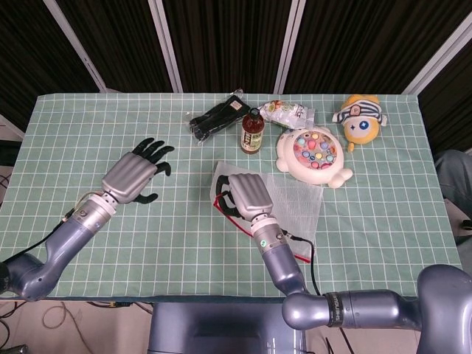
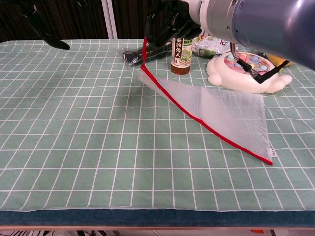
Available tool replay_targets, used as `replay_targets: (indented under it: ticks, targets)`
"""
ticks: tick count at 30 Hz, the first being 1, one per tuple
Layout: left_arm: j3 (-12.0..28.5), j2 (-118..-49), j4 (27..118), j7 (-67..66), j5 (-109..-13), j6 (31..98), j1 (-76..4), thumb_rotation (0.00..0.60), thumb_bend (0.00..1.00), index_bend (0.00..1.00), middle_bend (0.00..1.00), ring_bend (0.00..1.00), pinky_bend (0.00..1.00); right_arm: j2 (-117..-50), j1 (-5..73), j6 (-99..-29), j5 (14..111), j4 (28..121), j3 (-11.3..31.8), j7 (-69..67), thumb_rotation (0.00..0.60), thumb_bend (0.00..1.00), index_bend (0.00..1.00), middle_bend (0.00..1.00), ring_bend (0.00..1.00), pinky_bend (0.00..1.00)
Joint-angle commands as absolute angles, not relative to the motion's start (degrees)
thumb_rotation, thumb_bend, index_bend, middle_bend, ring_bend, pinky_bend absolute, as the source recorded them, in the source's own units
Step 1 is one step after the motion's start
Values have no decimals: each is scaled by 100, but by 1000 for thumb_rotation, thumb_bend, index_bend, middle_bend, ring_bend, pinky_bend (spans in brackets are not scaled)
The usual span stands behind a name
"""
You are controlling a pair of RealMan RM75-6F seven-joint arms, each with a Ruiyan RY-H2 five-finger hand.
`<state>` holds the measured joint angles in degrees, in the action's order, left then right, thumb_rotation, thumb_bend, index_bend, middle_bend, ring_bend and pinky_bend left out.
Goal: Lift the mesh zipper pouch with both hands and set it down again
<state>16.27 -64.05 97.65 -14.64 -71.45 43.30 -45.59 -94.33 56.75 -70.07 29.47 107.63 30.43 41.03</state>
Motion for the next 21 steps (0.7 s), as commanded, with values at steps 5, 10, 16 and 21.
replay_targets:
  ticks: [5, 10, 16, 21]
  targets:
    - [1497, -6797, 9550, -1484, -7121, 4239, -4848, 600, 194, 401, 101, 0, 28, -9363, 5754, -7085, 2911, 10841, 2983, 4051, 600, 578, 578, 1000, 1000, 1000]
    - [1414, -7038, 9382, -1528, -7037, 4260, -4966, 600, 193, 410, 103, 0, 47, -9325, 5801, -7150, 2883, 10895, 2925, 4004, 600, 579, 579, 1000, 1000, 1000]
    - [1348, -7289, 9258, -1575, -6909, 4287, -5086, 600, 194, 420, 102, 0, 47, -9287, 5851, -7220, 2858, 10943, 2885, 3950, 600, 579, 581, 1000, 1000, 1000]
    - [1283, -7460, 9217, -1599, -6877, 4328, -5157, 600, 194, 430, 100, 0, 47, -9249, 5891, -7264, 2833, 10987, 2868, 3915, 600, 578, 583, 1000, 1000, 1000]
